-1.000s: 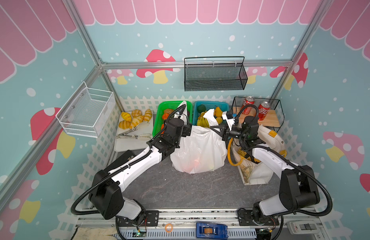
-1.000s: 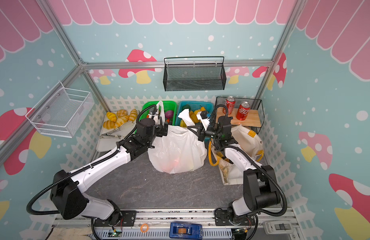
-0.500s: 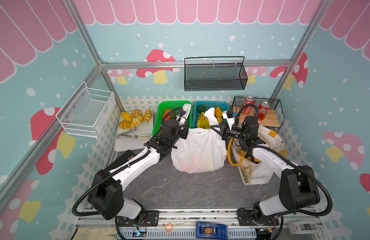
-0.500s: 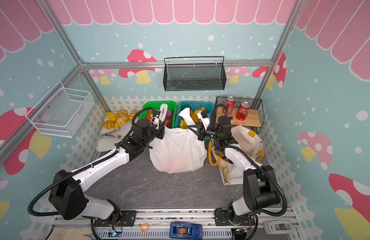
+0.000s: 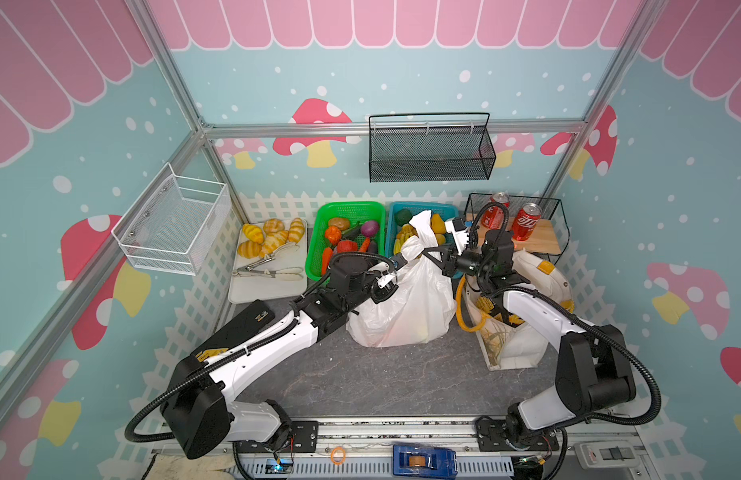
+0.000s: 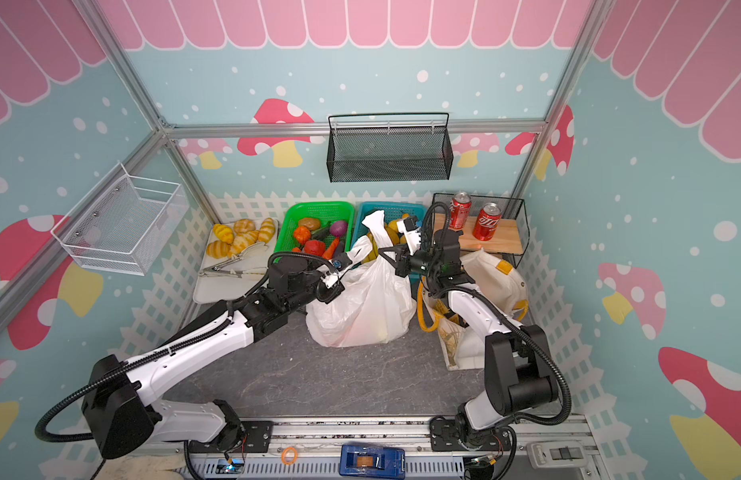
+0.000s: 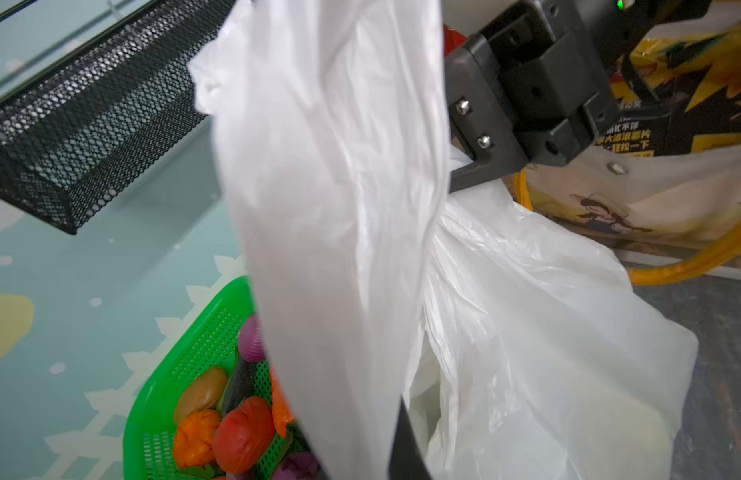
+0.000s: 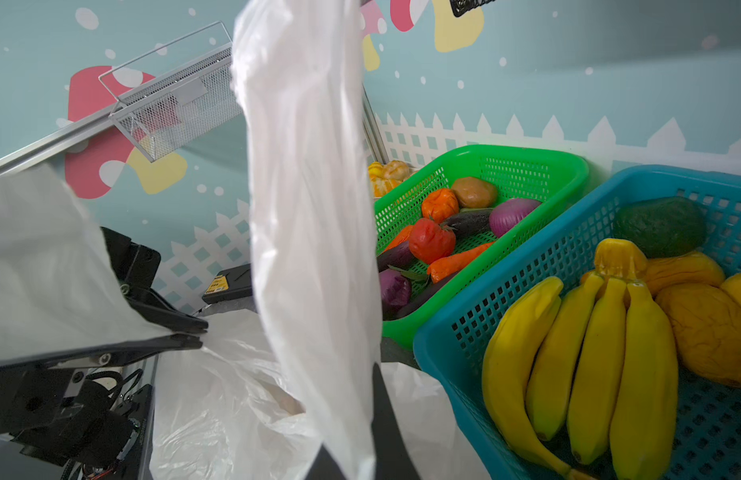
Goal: Place the mixed food into the grocery bags and tie them
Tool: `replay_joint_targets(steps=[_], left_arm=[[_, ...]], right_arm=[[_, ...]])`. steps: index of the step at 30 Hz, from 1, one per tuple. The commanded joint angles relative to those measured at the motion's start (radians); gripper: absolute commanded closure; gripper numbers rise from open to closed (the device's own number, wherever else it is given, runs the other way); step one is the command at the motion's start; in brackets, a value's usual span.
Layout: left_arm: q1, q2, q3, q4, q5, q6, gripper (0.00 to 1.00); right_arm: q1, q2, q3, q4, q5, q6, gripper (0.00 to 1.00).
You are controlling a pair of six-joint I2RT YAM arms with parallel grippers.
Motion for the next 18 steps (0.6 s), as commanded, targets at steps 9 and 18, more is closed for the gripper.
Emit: replay_joint_targets(steps=[9, 18], left_arm=[[-0.023, 0.168, 0.27, -0.272, -0.062, 0.25, 0.98], [-0.005, 0.225, 0.35, -0.355, -0.011, 0.22, 0.99]], right_arm=[[-0.007, -0.042, -0.04, 0.027, -0.122, -0.256, 0.96], [-0.009, -0.054, -0.106, 0.165, -0.17, -0.26, 0.81]])
